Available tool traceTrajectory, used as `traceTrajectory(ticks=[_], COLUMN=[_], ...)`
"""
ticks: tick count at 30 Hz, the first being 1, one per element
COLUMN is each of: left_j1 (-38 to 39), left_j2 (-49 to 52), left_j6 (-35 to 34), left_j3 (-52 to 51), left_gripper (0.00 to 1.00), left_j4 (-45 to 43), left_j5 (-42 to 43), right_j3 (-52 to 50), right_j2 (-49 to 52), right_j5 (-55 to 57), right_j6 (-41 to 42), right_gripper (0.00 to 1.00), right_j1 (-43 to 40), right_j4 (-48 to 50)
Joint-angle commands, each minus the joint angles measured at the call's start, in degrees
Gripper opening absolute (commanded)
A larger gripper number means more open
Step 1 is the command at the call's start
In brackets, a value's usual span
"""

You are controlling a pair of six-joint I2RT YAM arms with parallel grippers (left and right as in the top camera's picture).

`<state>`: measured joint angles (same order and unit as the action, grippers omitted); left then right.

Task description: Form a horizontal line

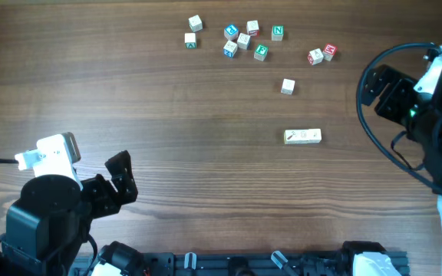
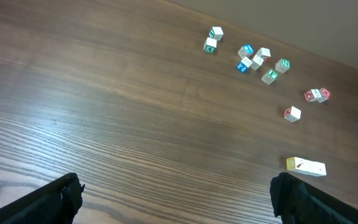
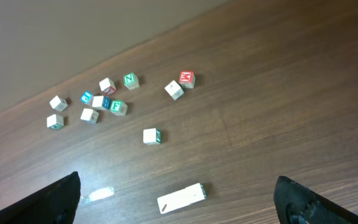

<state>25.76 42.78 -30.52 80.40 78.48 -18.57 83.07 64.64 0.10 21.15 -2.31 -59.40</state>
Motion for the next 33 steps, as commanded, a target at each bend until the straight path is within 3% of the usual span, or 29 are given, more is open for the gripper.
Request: traceTrajectory(ticks=[1, 8, 11, 15, 22, 28, 33], left_j1=[-0.15, -0.15, -0.15, -0.15, -0.15, -0.15, -0.15], left_j2=[-0.09, -0.09, -0.09, -0.07, -0.09, -0.07, -0.07], left_j6=[0.07, 0.07, 0.07, 0.07, 0.07, 0.07, 0.07], left_j3=[0.07, 0.07, 0.07, 0.07, 0.07, 0.07, 0.07], left_gripper=[1.0, 1.0, 1.0, 1.0, 1.0, 1.0, 1.0], left_j4=[0.07, 0.04, 0.04, 0.04, 0.04, 0.04, 0.04], left_j5=[0.07, 0.04, 0.07, 0.07, 0.07, 0.07, 0.07], right_j3=[0.81, 0.81, 0.81, 0.81, 0.81, 0.81, 0.81], right_j2=[2.36, 2.91, 2.78, 3.43, 3.39, 1.79, -5.81], right_j5=[0.5, -13.62, -10.56, -11.93, -13.84, -21.49, -21.68], right_j6=[-0.11, 0.02, -3.17, 3.1, 2.58, -8.13, -15.89], right_gripper=[1.0, 1.0, 1.0, 1.0, 1.0, 1.0, 1.0], right_j1=[0.09, 0.09, 0.09, 0.09, 0.09, 0.09, 0.09], right_j4=[-0.72, -6.93, -9.25, -11.39, -6.95, -0.68, 2.67])
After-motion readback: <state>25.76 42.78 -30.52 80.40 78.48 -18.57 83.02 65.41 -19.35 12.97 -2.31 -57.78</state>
